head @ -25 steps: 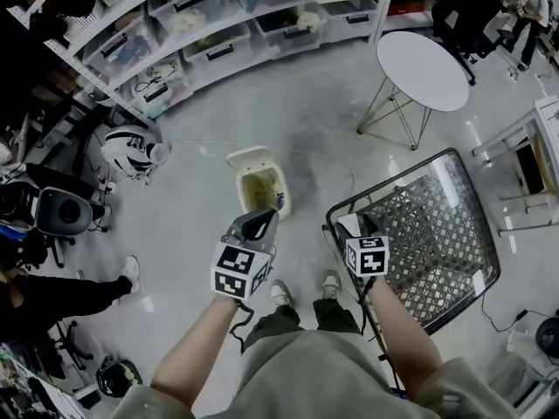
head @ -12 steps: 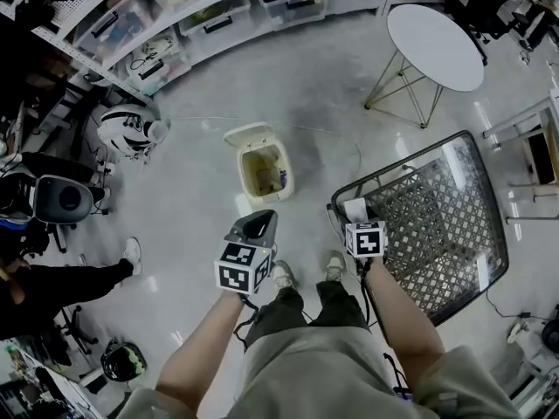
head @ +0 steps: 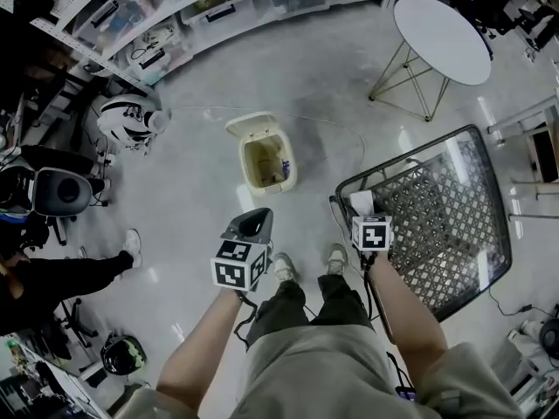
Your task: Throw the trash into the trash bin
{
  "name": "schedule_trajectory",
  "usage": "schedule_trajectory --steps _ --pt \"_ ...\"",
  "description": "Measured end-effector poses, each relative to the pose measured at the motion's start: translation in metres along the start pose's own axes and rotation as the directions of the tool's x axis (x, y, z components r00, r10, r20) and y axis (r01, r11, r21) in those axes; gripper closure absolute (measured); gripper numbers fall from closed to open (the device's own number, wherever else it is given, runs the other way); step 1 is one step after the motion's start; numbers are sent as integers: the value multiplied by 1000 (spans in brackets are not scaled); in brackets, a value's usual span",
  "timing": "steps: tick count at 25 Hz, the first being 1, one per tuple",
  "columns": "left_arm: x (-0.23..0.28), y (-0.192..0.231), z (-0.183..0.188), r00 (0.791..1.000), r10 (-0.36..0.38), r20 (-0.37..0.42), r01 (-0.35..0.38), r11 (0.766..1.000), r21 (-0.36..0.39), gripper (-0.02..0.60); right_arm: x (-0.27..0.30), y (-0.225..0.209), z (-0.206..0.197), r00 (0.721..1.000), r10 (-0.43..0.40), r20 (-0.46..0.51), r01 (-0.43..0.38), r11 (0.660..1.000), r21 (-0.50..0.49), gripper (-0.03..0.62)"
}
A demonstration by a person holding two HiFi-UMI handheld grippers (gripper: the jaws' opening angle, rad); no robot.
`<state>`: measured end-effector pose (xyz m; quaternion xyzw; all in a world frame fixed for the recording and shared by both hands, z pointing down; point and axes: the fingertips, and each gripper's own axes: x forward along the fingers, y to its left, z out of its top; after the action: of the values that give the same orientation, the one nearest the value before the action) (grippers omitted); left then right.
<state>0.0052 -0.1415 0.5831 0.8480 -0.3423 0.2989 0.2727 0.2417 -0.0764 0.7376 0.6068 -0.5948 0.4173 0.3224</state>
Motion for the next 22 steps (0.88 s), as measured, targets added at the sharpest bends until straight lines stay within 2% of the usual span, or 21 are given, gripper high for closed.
schedule_trajectory --steps 5,10,18,22 --pt "-5 6 4 1000 17 15 -17 1000 0 580 -17 -1 19 999 22 44 -22 1000 15 286" --pt "-17 30 23 997 57 60 -57 998 -7 580 -36 18 66 989 78 123 -77 997 -16 286" --pt "-34 85 49 981 140 136 -141 990 -2 580 -54 89 151 947 223 232 -191 969 -155 287" --pt "-39 114 52 971 177 162 -179 984 -6 580 -45 135 181 925 294 240 -236 941 -245 287"
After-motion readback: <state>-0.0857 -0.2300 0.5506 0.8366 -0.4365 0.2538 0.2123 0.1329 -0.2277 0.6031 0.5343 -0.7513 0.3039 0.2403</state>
